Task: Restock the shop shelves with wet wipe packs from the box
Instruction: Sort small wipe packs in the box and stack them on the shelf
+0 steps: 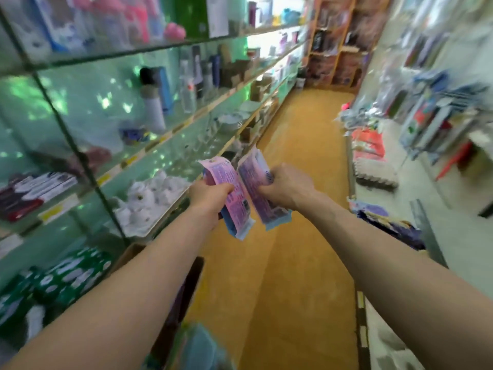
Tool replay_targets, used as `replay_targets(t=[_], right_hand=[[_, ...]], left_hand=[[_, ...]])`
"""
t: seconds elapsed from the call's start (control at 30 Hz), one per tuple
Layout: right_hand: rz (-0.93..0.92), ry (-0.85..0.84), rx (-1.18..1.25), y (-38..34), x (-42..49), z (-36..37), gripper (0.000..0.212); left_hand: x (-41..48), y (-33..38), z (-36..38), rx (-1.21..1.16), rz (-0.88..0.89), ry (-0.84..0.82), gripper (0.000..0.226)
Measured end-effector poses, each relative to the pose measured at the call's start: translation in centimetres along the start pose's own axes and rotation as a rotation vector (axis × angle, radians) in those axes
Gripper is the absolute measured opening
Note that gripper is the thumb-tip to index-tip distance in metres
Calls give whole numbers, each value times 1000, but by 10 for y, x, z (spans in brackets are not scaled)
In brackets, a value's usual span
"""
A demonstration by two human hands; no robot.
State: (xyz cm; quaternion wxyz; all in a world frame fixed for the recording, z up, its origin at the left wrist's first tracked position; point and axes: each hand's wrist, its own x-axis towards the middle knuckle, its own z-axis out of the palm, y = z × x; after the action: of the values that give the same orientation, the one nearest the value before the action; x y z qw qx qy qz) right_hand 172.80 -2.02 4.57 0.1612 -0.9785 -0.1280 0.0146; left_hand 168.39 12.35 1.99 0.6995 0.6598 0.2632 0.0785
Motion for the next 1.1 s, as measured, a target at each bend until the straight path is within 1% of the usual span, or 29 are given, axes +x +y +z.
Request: replay_targets(t=[0.13,0.27,0.4,0.47,0.57,0.67,0.8,0.9,1.0,1.1], right_hand=[[102,94,5,73,-11,-55,30],[199,217,-37,148,-29,-106,33],[296,336,-87,218,-51,-151,31],[351,373,-99,249,-66,-172,31],[443,435,-107,291,-92,-200,28],[535,484,-121,329,-121,-225,23],[662,563,-141,374,-160,-251,26],[757,587,-195,404,-188,-262,29],[851,590,-250,431,-210,-273,27],[962,580,-273,453,-229,-282,30]], left_hand=[[-14,26,84,9,46,-136,18],[-39,43,179,17,81,-305,21],[-68,53,266,15,97,-444,25],[-85,57,303,19,94,-523,22],[-115,64,354,33,84,-635,10],[-145,69,403,45,90,-747,12],[-183,69,466,62,86,-906,10],[-210,63,509,91,45,-1029,11],[-237,55,545,122,-18,-1188,20],[-259,50,575,160,-58,-1334,24]])
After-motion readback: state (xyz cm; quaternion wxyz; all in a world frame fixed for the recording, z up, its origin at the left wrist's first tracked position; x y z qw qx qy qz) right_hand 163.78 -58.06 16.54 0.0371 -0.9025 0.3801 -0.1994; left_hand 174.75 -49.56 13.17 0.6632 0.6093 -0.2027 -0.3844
